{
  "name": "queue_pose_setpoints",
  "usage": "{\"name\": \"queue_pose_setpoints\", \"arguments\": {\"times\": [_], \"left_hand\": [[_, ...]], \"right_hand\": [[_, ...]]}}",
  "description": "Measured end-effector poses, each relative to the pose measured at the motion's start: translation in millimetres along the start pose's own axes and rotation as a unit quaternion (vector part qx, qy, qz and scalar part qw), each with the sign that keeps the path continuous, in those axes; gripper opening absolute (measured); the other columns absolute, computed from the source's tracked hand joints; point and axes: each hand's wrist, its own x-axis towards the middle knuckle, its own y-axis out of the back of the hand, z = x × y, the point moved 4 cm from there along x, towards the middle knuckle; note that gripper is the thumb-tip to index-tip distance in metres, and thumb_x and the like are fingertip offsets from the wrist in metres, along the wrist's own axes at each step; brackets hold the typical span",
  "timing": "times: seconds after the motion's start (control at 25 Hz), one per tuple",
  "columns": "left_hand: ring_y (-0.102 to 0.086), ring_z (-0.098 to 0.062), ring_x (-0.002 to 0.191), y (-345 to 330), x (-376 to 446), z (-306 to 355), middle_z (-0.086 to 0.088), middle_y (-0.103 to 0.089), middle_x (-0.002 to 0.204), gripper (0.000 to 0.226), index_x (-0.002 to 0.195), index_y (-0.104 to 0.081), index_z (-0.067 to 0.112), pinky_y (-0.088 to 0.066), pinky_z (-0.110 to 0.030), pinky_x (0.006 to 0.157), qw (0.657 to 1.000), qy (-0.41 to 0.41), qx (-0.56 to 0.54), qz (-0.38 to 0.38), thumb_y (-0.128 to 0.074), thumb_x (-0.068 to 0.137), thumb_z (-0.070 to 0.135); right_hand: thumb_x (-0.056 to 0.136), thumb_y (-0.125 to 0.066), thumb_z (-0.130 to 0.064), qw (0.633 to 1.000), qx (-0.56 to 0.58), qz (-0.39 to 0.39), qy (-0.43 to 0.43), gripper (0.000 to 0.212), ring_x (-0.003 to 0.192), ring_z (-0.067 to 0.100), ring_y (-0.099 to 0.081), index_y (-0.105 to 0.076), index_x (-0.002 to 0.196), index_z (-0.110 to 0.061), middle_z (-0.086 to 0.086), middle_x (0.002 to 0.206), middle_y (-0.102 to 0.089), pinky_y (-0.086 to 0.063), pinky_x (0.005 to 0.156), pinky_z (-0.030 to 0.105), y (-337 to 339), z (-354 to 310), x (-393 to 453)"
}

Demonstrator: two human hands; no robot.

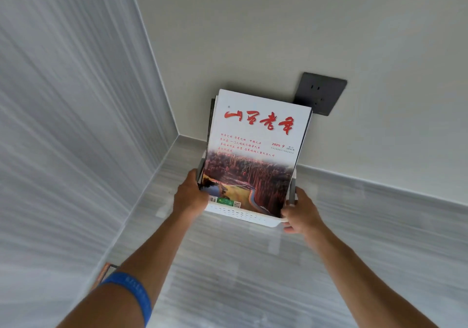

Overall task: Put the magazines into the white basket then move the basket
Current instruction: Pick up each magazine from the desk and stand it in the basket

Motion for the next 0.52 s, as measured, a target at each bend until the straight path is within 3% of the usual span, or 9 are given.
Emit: {"name": "queue_pose_setpoints", "arguments": {"times": [0.16, 0.32, 0.52], "left_hand": [[-0.067, -0.034, 0.091, 0, -7, -10, -0.006, -0.068, 0.105, 0.043, 0.122, -0.053, 0.031, -0.059, -0.046, 0.076, 1.0, -0.013, -0.017, 0.021, -0.051, 0.086, 0.006], [-0.067, -0.033, 0.091, 0, -38, -19, -0.003, -0.067, 0.1, 0.047, 0.125, -0.052, 0.031, -0.057, -0.043, 0.075, 1.0, -0.027, -0.003, 0.009, -0.051, 0.086, 0.005], [-0.066, -0.034, 0.089, -7, -111, -39, 0.002, -0.064, 0.095, 0.045, 0.126, -0.05, 0.03, -0.054, -0.039, 0.073, 0.999, -0.021, -0.026, 0.012, -0.048, 0.089, 0.005]], "right_hand": [[0.084, -0.044, 0.005, 1.0, -0.004, 0.012, 0.02, 0.047, 0.067, 0.033, -0.071, -0.043, 0.11, -0.034, 0.004, 0.108, -0.058, -0.062, 0.057, 0.042, -2, 1, -7], [0.082, -0.046, 0.005, 0.999, -0.014, 0.018, 0.036, 0.043, 0.067, 0.024, -0.065, -0.047, 0.108, -0.03, 0.0, 0.091, -0.059, -0.061, 0.06, 0.049, 4, 17, -27], [0.078, -0.047, -0.001, 0.999, -0.032, 0.0, 0.028, 0.04, 0.067, 0.029, -0.068, -0.051, 0.107, -0.028, 0.006, 0.083, -0.067, -0.059, 0.056, 0.054, 16, 65, -71]]}}
